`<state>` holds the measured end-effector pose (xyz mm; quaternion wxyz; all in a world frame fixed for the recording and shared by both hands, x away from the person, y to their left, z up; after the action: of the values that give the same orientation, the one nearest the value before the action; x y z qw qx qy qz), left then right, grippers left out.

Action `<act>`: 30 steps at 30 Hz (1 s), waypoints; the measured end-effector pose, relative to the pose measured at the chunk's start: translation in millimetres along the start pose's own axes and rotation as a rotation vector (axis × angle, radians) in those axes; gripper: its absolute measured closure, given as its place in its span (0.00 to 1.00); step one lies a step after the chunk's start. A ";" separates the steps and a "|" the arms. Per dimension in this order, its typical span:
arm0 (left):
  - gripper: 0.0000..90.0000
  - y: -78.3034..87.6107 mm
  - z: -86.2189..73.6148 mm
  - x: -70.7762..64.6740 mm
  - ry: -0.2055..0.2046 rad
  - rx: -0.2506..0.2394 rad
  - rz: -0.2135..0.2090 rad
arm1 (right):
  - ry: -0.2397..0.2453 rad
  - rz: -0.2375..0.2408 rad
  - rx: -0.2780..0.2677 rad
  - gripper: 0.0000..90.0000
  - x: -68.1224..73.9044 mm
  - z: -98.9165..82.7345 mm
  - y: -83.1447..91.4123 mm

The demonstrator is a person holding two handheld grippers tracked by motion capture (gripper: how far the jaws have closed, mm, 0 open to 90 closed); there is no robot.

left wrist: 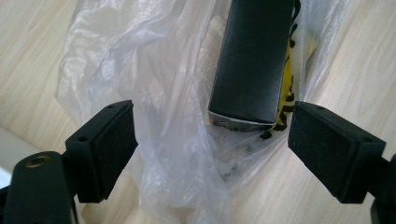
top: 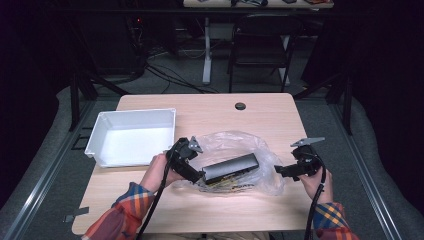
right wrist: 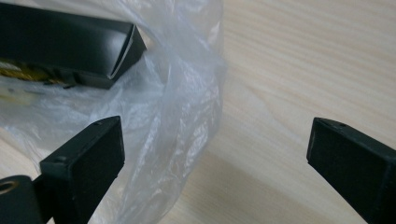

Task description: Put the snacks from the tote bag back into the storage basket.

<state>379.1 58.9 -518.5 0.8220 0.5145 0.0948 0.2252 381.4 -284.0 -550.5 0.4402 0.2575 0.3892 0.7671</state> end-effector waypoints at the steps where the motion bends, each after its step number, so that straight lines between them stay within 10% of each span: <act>1: 0.17 -0.6 2.6 -0.7 -0.011 0.008 -0.002 | 0.010 -0.014 0.018 0.04 -1.0 -3.3 -3.2; 30: 0.24 -36.9 36.2 -20.5 -0.158 0.129 -0.161 | 0.023 -0.014 0.036 0.06 -0.8 -5.8 -10.6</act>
<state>385.2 6.6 -536.4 0.8075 0.5730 0.0852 0.1109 382.6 -283.6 -562.6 0.4364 0.2540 0.4099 0.7597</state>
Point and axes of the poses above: each handheld gripper's, and its own axes: y roughly backward along the jaws, z roughly out of its top, x roughly to its left, the point moved 5 cm from there along -y, roughly forward along the jaws, and after that the axes turned 3 degrees about x, right-handed, at the moved point
